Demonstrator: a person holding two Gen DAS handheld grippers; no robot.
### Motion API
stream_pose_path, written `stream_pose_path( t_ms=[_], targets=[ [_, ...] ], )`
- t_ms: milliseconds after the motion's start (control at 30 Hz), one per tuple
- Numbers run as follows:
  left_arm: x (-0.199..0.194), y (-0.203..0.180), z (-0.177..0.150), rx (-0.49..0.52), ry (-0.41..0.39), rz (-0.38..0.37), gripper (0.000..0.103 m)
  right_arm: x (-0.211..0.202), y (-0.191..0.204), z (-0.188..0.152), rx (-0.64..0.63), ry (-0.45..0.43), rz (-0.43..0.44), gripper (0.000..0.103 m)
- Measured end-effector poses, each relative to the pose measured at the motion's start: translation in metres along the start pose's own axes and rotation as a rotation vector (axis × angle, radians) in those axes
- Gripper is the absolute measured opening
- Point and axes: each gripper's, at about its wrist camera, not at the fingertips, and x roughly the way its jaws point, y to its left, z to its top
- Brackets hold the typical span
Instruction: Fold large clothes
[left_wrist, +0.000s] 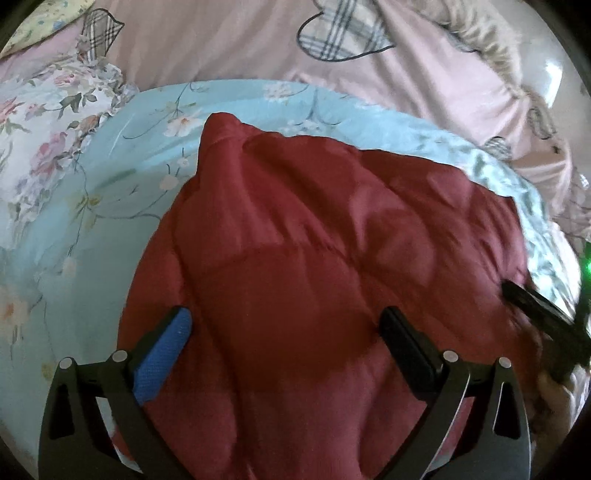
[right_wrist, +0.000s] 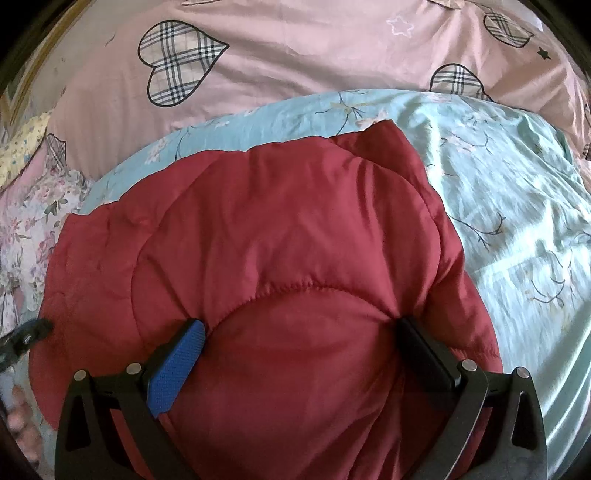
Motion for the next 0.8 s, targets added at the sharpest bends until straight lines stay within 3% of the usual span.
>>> stream_pose_path(
  t_ms=[133,267,467,633,733,800],
  targets=[
    [-0.011,-0.008,-0.024,-0.004,0.027,-0.047,0.103,-0.002,0.0,0.0,0.004,0.0,-0.004,0.103],
    [0.001,-0.02,-0.037,0.055,0.035,0.032,0.103,-0.022,0.009,-0.004,-0.022,-0.015,-0.025,0.103],
    [0.004,-0.021,-0.036,0.057,0.026,0.049,0.103,-0.068,0.022,-0.037,-0.063,-0.05,-0.002,0.103],
    [-0.014,-0.021,-0.042,0.028,0.01,0.027,0.103,-0.055,0.017,-0.068,-0.092,-0.023,-0.025,0.103],
    [-0.022,-0.022,-0.046,0.022,0.01,-0.011,0.103,-0.056,0.016,-0.072,-0.088,-0.039,-0.023,0.103],
    [-0.017,-0.023,-0.05,0.033,0.023,0.004,0.103,-0.056,0.017,-0.073,-0.087,-0.039,-0.022,0.103]
  ],
)
